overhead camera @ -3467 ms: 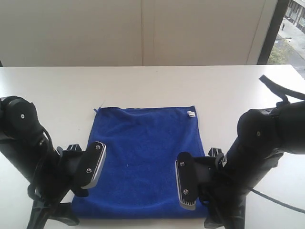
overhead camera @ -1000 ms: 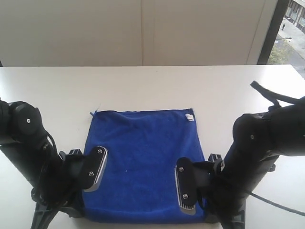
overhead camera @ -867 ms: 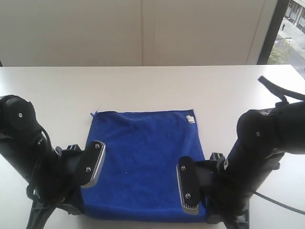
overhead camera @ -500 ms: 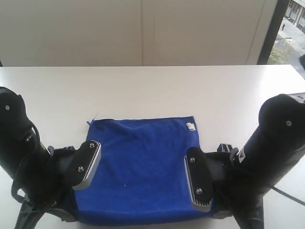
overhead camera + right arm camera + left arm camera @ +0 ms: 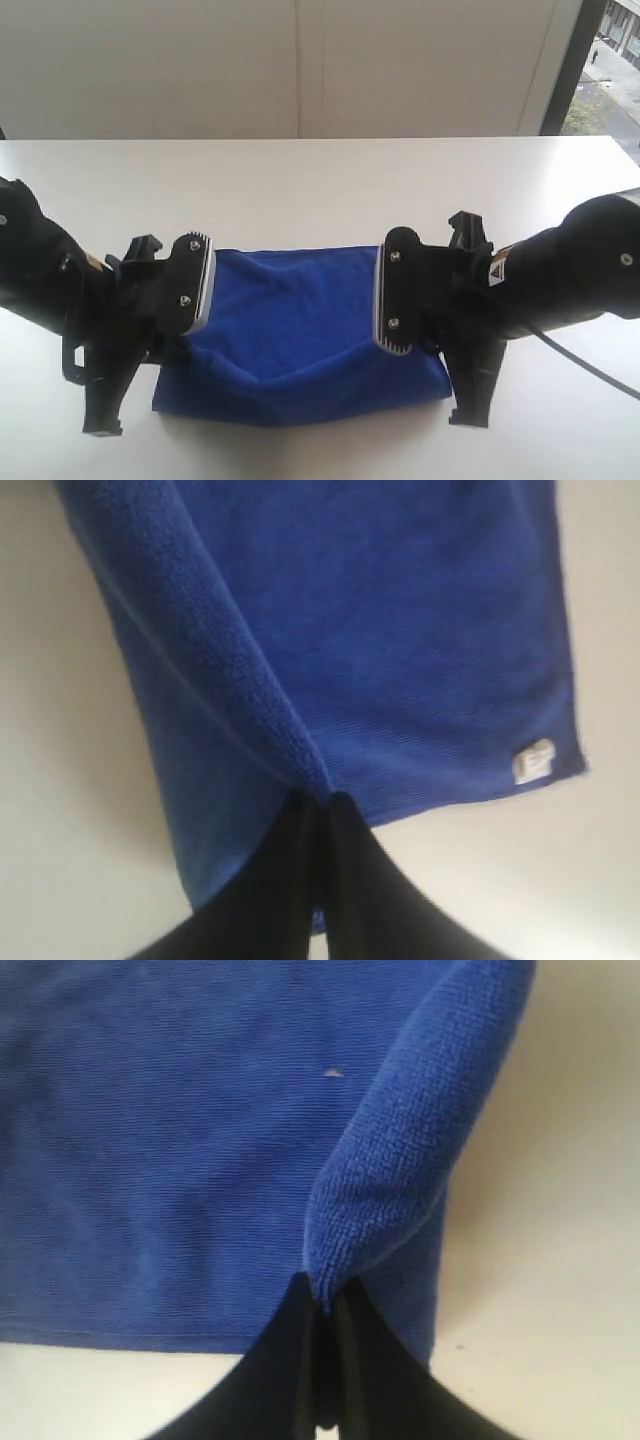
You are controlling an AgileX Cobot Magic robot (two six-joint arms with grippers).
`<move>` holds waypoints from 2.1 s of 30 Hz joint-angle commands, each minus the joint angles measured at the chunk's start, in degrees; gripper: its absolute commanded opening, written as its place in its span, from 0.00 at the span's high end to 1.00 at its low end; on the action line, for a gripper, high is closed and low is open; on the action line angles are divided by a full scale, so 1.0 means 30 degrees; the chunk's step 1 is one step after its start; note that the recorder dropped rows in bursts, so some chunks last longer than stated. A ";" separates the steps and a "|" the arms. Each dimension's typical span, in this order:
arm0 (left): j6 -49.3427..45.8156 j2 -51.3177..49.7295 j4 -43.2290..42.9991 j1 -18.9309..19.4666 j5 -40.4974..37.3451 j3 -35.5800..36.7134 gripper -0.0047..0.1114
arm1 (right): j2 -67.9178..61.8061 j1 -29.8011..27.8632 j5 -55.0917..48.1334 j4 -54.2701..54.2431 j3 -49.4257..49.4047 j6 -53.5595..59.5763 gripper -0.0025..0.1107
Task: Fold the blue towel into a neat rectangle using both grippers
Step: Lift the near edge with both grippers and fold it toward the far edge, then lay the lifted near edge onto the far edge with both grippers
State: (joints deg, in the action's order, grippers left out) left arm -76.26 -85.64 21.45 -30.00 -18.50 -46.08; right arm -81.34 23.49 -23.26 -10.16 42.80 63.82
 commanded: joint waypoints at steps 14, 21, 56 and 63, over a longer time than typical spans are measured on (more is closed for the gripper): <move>0.0210 -0.1534 0.0111 0.0054 0.6721 0.0086 0.96 | -0.2696 -0.1184 0.6970 0.1329 0.0024 -0.1872 0.98; 0.0163 -0.2726 0.0111 0.0054 0.9545 0.0007 0.96 | -0.4327 -0.1853 0.8205 0.1329 0.1108 -0.1872 0.98; -0.0135 -0.7662 0.0337 0.0476 1.6307 -0.2642 0.96 | -0.9680 -0.2488 1.0805 0.0570 0.5722 -0.1872 0.98; -0.0135 -0.8677 0.0337 0.0476 1.6838 -0.3595 0.96 | -0.9803 -0.3273 1.1055 -0.0251 0.5722 -0.1839 0.98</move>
State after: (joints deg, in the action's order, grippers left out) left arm -76.74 -110.61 21.61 -28.69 31.59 -55.72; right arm -110.40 14.96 8.98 -10.37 59.58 58.81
